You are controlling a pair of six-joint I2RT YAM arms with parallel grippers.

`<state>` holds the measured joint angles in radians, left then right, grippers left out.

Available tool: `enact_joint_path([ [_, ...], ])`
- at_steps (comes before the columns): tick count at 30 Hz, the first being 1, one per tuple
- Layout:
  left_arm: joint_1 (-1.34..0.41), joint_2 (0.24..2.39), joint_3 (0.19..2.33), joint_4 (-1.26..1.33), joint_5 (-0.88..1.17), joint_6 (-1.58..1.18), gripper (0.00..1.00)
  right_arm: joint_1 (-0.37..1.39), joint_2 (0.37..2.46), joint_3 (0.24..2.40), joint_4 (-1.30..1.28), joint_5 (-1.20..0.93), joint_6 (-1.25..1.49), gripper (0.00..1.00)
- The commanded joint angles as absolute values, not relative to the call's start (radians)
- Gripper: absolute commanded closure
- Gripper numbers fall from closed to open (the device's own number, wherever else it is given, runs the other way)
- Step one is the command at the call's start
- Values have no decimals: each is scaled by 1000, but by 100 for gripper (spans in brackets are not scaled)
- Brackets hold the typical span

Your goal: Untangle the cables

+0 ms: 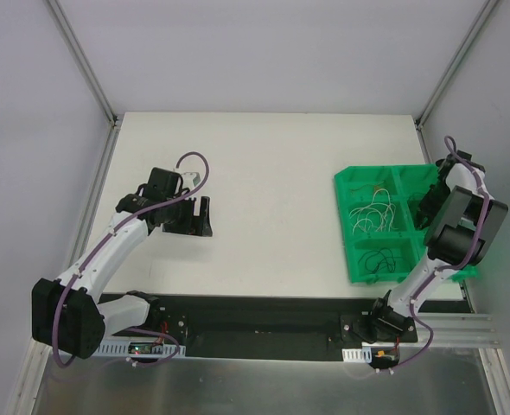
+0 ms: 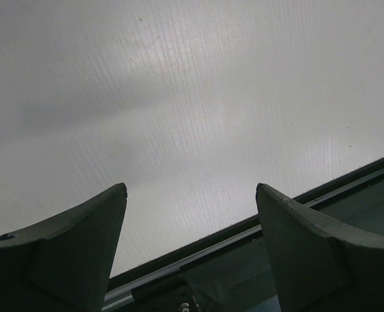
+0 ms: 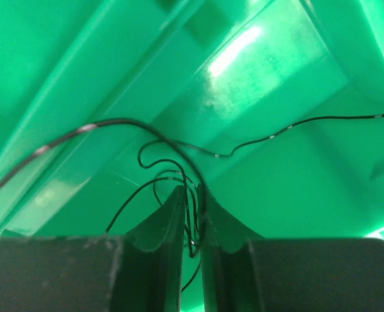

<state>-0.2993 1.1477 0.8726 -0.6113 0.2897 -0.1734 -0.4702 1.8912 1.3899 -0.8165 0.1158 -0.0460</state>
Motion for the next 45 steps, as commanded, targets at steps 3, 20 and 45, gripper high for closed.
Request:
enact_joint_path([
  [3, -288, 1157, 913, -618, 327, -184, 20, -460, 1813, 1445, -904, 123, -58, 65],
  [20, -288, 1158, 905, -606, 333, -196, 20, -443, 1793, 1661, -876, -28, 127, 29],
  [45, -282, 1124, 896, -620, 296, -170, 16, -354, 2020, 1775, -867, 52, 287, 68],
])
